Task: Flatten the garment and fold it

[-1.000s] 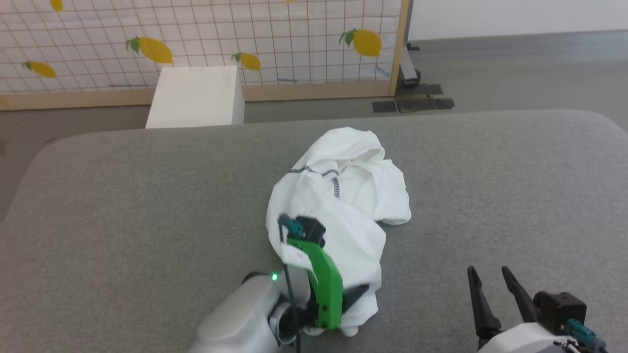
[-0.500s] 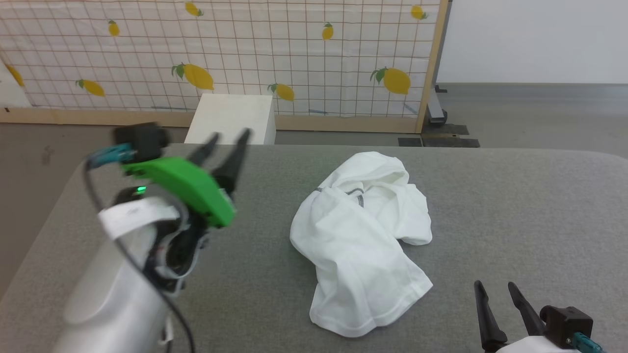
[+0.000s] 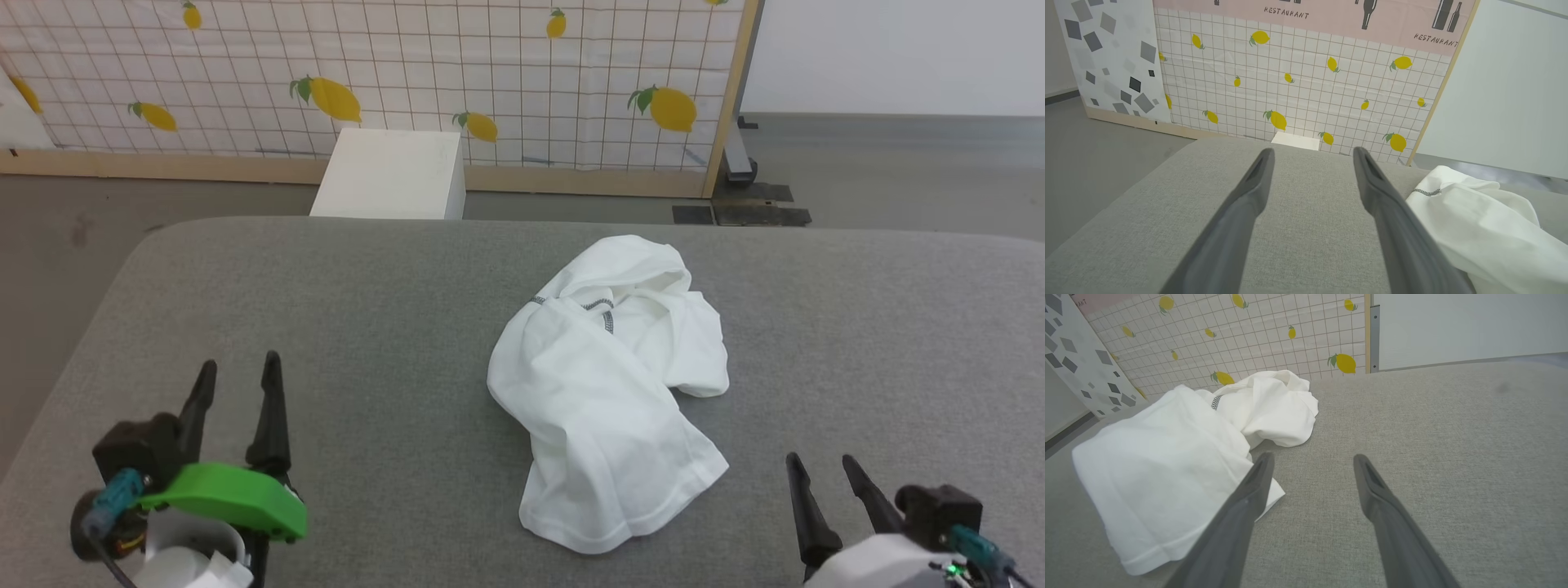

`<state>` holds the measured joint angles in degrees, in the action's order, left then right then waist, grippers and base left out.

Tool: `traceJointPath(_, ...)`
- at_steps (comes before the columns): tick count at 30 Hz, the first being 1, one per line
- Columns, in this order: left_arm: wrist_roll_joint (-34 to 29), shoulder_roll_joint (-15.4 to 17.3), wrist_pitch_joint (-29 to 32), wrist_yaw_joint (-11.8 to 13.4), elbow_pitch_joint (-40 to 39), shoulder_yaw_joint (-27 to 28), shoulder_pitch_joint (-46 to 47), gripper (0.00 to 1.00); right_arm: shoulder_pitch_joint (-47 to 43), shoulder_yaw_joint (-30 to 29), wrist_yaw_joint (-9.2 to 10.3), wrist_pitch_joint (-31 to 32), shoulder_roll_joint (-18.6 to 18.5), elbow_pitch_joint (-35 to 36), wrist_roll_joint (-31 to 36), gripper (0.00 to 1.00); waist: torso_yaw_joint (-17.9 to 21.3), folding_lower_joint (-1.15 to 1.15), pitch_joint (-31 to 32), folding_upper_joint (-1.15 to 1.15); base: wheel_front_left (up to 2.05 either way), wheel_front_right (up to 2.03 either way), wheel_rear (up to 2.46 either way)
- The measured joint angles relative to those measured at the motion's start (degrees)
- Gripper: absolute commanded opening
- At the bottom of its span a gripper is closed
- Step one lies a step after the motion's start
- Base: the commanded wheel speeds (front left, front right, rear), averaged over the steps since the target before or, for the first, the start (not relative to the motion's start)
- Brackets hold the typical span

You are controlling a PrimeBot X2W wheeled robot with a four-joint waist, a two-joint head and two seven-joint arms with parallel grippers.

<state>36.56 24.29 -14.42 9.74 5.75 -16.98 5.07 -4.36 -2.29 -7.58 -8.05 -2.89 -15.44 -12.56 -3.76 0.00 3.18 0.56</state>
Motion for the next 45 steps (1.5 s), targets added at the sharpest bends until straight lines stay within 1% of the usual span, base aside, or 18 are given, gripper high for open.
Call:
traceJointPath(3,-1.9,-2.2,-0.1,0.4,-1.9,1.3,-2.0,1.00,2.6,0.0,0.00,4.4,0.0,0.1,0.1,1.00,-0.1,0.00,-0.9,0.00,0.00,0.00,0.00)
traceJointPath(5,-3.2,-3.6,-0.2,0.4,-3.3,2.3,-2.6,1.00,5.7,0.1,0.00,8.0,0.0,0.0,0.5,1.00,-0.2,0.00,-1.6,0.00,0.00,0.00,0.00)
traceJointPath(7,-4.1,-5.2,-0.3,0.1,-4.5,3.4,-2.9,1.00,10.6,0.7,0.00,12.9,0.0,-0.2,2.6,1.00,-0.5,0.00,-2.7,0.00,0.00,0.00,0.00)
traceJointPath(9,-5.3,-6.5,-0.3,-0.5,-4.9,4.1,-3.0,1.00,16.0,1.9,0.00,18.0,-0.1,-1.1,3.9,1.00,-0.7,0.00,-3.9,0.00,0.00,0.00,0.00)
traceJointPath(12,-6.4,-8.6,-0.3,-1.7,-5.4,5.2,-2.9,1.00,24.7,5.4,-0.01,25.4,-1.4,-3.7,6.2,1.00,-1.3,0.00,-5.9,0.00,0.00,0.00,0.00)
traceJointPath(15,-7.4,-10.4,-0.3,-3.2,-5.8,6.1,-2.4,1.00,32.9,9.3,-0.01,32.7,-4.1,-8.2,8.6,1.00,-2.4,0.00,-8.2,0.00,0.00,0.00,0.00)
traceJointPath(18,-9.1,-11.7,-0.3,-4.9,-5.7,6.7,-1.2,1.00,38.6,11.5,-0.01,37.8,-6.0,-12.7,10.1,1.00,-3.7,0.00,-10.3,0.00,0.00,0.00,0.00)
traceJointPath(20,-9.9,-12.8,-0.3,-5.7,-5.5,7.0,-0.2,1.00,41.2,12.9,-0.01,39.5,-6.6,-15.4,10.6,1.00,-4.7,0.00,-11.6,0.00,0.00,0.00,0.00)
traceJointPath(23,-10.8,-14.6,-0.3,-6.7,-5.1,7.6,0.9,1.00,43.7,15.0,-0.01,40.4,-7.2,-18.5,10.6,1.00,-6.3,0.00,-13.5,0.00,0.00,0.00,0.00)
traceJointPath(30,-13.4,-17.1,-0.3,-9.0,-4.0,9.8,1.5,1.00,44.6,17.2,-0.01,40.8,-7.4,-23.8,9.6,1.00,-9.3,0.00,-17.4,0.00,0.00,0.00,0.00)
traceJointPath(31,-13.6,-17.4,-0.3,-9.3,-3.8,10.3,1.5,1.00,44.6,17.1,-0.01,40.8,-7.4,-24.3,9.2,0.67,-9.6,0.01,-17.8,0.00,0.00,0.00,0.00)
traceJointPath(32,-13.9,-17.5,-0.3,-9.5,-3.6,10.7,1.5,1.00,44.8,17.0,0.00,40.4,-7.4,-24.5,8.8,0.09,-9.8,0.01,-18.2,0.00,0.00,0.00,0.00)
traceJointPath(33,-14.0,-17.6,-0.3,-9.8,-3.4,10.9,1.5,1.00,45.0,17.1,-0.01,39.8,-7.4,-24.6,8.6,0.00,-9.8,0.01,-18.3,0.00,0.00,0.00,0.00)
traceJointPath(39,-14.7,-18.8,-0.3,-11.2,-2.5,12.2,1.5,1.00,45.5,16.6,-0.01,33.6,-7.0,-23.9,5.1,0.00,-8.8,0.01,-17.6,0.00,0.00,0.00,0.00)
traceJointPath(43,-16.0,-19.0,-0.3,-11.8,-1.8,13.1,1.4,1.00,45.1,14.6,-0.01,29.6,-7.4,-20.0,2.0,0.00,-7.5,0.01,-15.7,0.00,0.00,0.00,0.00)
traceJointPath(45,-16.2,-19.1,-0.3,-12.2,-1.5,13.4,1.0,1.00,43.3,12.0,-0.01,28.5,-8.5,-16.6,0.5,0.00,-6.6,0.00,-14.4,0.00,0.00,0.00,0.00)
